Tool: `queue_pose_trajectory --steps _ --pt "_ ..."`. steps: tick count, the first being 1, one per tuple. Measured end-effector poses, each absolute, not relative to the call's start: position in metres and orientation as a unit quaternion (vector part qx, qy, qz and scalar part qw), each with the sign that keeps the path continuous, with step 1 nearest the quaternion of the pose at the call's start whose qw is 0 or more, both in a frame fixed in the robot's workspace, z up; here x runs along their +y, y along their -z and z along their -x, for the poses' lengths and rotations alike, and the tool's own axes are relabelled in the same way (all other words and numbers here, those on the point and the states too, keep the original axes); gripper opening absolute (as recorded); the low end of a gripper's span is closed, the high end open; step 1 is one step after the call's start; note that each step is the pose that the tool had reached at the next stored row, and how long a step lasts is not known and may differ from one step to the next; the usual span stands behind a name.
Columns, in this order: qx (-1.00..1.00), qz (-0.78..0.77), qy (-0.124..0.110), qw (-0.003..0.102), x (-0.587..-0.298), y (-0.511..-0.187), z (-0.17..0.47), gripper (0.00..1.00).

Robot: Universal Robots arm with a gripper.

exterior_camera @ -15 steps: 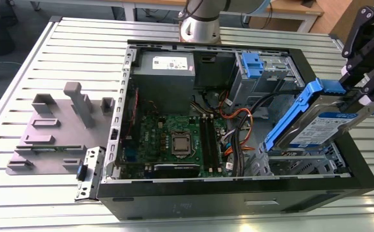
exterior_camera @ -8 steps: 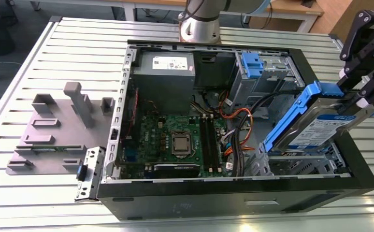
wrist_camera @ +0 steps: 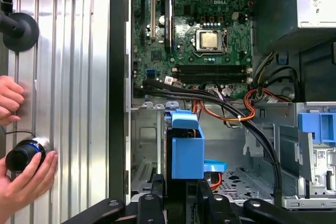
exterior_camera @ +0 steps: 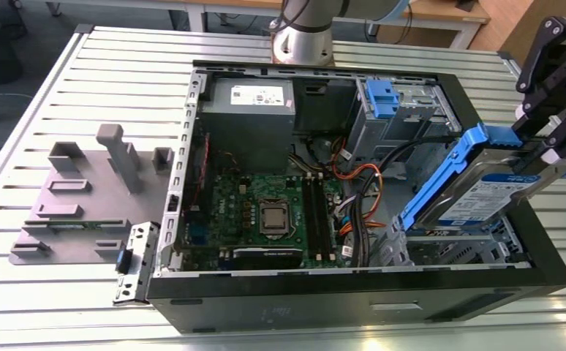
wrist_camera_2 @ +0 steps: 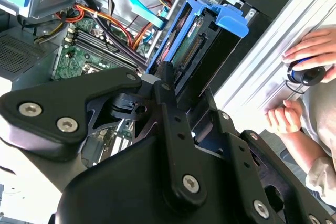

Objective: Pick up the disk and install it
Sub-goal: 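Insert the disk into the insertion slot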

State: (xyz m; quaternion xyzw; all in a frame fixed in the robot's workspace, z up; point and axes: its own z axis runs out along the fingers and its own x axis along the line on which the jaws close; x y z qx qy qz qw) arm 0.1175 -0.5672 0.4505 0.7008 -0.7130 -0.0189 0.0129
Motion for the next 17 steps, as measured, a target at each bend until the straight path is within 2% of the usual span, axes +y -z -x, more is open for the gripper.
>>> queue_pose_trajectory --steps 17 --pt "-0.713 -0.701 0.019 0.013 -0.5679 -0.4427 -0.116 0.35"
